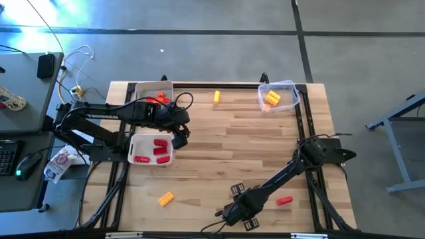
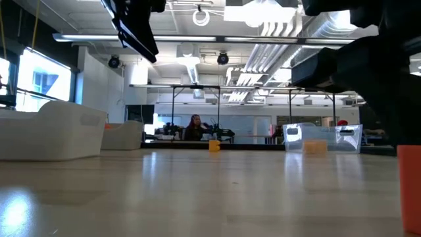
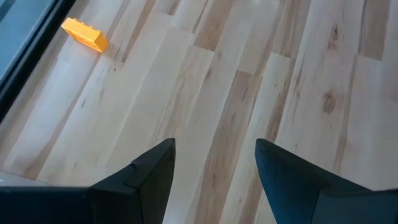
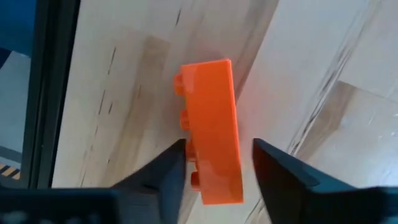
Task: Sort & place blocks by color
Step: Put the orange game piece into the gray bin
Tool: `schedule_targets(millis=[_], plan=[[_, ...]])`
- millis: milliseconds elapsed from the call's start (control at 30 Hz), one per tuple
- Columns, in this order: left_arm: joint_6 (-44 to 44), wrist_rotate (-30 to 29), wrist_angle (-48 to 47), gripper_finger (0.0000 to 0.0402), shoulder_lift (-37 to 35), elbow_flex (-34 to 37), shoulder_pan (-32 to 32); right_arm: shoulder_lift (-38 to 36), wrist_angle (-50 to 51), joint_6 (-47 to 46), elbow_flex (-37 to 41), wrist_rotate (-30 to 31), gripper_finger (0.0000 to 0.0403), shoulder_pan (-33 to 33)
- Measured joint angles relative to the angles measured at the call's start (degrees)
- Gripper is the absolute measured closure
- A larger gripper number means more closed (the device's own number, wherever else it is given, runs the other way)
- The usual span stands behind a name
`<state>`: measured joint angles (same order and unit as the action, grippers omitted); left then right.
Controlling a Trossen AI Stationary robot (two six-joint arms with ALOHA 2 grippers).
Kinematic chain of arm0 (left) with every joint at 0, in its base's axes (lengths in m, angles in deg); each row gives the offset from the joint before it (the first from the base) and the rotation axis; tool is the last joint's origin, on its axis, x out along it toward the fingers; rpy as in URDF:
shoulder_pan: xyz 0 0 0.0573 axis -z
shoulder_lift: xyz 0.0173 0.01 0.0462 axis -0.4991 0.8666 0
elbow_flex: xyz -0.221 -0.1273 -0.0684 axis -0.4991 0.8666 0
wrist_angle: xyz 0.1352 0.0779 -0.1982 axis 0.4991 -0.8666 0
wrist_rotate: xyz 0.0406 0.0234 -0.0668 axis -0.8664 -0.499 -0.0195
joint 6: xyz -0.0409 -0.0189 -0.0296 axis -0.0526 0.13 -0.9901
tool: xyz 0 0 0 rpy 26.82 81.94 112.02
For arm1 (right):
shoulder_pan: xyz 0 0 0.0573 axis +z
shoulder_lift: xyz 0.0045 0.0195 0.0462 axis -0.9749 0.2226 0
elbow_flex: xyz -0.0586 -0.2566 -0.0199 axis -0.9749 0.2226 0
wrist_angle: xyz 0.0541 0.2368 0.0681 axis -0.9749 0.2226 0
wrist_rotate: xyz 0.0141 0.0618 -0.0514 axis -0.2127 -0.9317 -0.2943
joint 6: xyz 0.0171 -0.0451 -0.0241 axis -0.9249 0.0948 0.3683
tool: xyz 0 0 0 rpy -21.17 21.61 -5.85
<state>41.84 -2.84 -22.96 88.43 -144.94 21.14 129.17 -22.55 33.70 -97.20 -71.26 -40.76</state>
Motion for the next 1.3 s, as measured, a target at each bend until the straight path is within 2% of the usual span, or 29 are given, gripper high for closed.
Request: schedule_targets(millis=[133,167,333,533,667,933,1300], plan=[[0.0,0.37,-0.04,0.0192,0.0,0.0,0.0,-0.02,0.12,-0.21,0.0,-0.64,0.0328,0.0],[0.0,0.37,-0.02,0.0192,0.0,0.0,0.0,-0.04,0.23,-0.47,-0.02,-0.74,0.0335,-0.02],[0.0,0.72,-0.02,0.0192,0.0,0.0,-0.02,-0.58,3.11,-2.68,-0.02,-0.29,0.0335,-0.86],[0.14,3.97,0.07,0.0192,-0.02,0.0,0.0,-1.47,6.61,-0.86,-0.02,5.57,0.0335,-3.05],[4.0,5.89,0.05,0.0192,-0.02,0.0,0.21,-2.86,7.33,0.56,-0.02,9.26,0.0335,-5.31],[16.15,6.01,0.07,0.0192,-0.02,0.0,3.11,-7.91,7.41,2.34,-0.02,18.04,0.0335,-10.35],[18.49,5.92,0.34,0.0192,-0.02,0.0,6.56,-14.29,4.84,7.54,-0.02,25.37,0.0335,-17.15]])
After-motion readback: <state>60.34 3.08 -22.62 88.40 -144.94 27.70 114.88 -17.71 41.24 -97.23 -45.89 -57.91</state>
